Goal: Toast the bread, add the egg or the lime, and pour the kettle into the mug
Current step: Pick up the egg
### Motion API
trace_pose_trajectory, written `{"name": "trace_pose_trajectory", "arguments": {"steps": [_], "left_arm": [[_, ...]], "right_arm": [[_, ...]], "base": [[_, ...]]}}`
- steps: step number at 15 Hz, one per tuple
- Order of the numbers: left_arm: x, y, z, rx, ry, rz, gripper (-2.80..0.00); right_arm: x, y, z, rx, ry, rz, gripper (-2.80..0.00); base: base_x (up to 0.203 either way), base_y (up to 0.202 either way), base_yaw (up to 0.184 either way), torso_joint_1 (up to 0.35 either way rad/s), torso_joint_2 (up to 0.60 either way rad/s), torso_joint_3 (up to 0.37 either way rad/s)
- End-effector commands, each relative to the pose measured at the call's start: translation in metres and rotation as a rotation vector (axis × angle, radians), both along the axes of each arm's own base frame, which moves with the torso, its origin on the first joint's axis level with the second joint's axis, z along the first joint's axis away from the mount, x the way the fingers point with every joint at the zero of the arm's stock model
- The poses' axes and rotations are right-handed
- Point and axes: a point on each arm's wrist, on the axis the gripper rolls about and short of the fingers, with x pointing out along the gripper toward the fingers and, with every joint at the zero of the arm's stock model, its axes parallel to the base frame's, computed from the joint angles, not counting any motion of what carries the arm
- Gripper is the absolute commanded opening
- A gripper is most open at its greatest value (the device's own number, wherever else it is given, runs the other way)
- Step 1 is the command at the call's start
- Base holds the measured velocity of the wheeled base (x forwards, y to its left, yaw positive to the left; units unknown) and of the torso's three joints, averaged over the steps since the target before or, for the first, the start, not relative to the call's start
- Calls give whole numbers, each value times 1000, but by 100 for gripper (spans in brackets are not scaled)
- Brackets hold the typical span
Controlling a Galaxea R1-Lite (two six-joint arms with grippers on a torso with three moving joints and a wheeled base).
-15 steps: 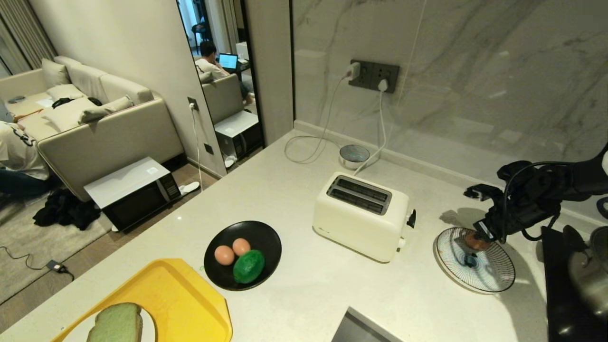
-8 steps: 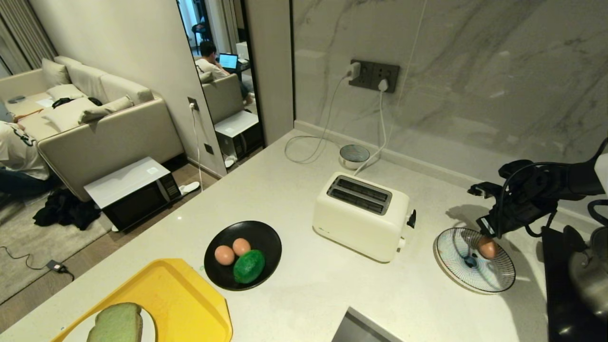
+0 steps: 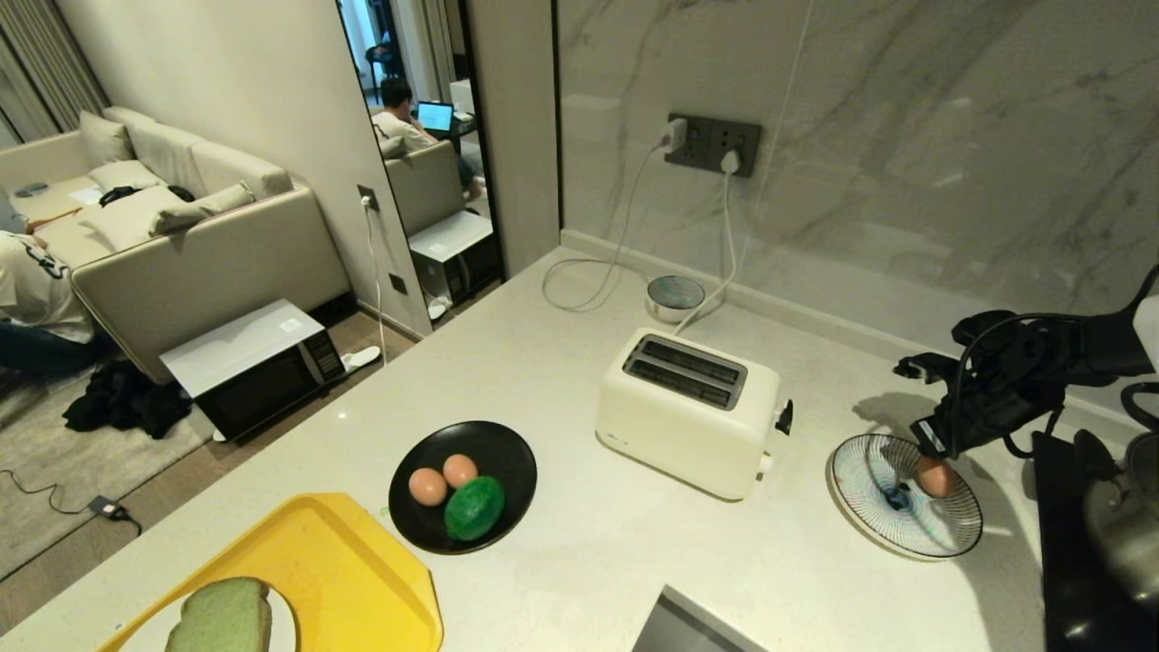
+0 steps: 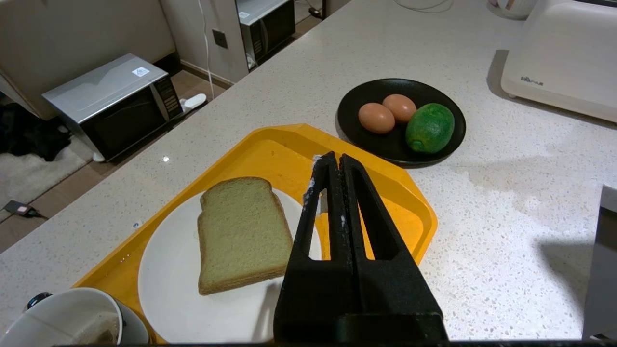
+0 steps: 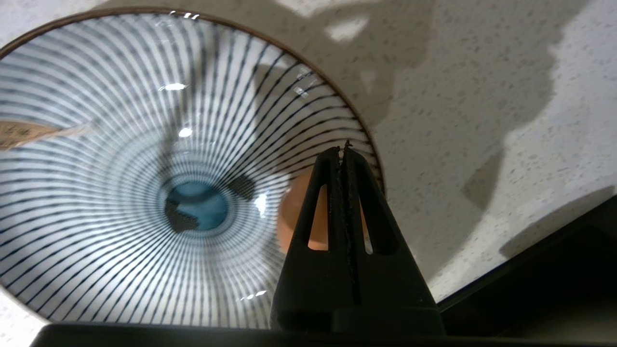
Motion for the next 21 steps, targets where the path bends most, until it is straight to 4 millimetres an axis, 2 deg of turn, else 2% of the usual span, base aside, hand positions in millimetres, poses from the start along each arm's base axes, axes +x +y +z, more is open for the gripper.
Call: {"name": "trace_pose_trajectory", "arguments": {"steps": [1,4,8,16,21], "left_arm": [[0,0,0,0,-1,1,-280],[0,0,0,-1,-1,1,-280],[0,0,0,-1,-1,1,-280],[0,0,0,1,-1,1,-280],[0,0,0,1,-1,1,-280]], "right_arm": [[-5,2,11,3,-14,-5,-280],[-14,3,19,13,-14,-43,-280],[-29,3,10,-30,58,-102,-280],[-42,-35,5,-31,73,-188,-280],[-32,-53,8,-55,-68,-158,-280]], "base": [[0,0,0,0,0,0],[0,0,0,0,0,0],[0,0,0,0,0,0],[0,0,0,0,0,0],[0,0,0,0,0,0]]}}
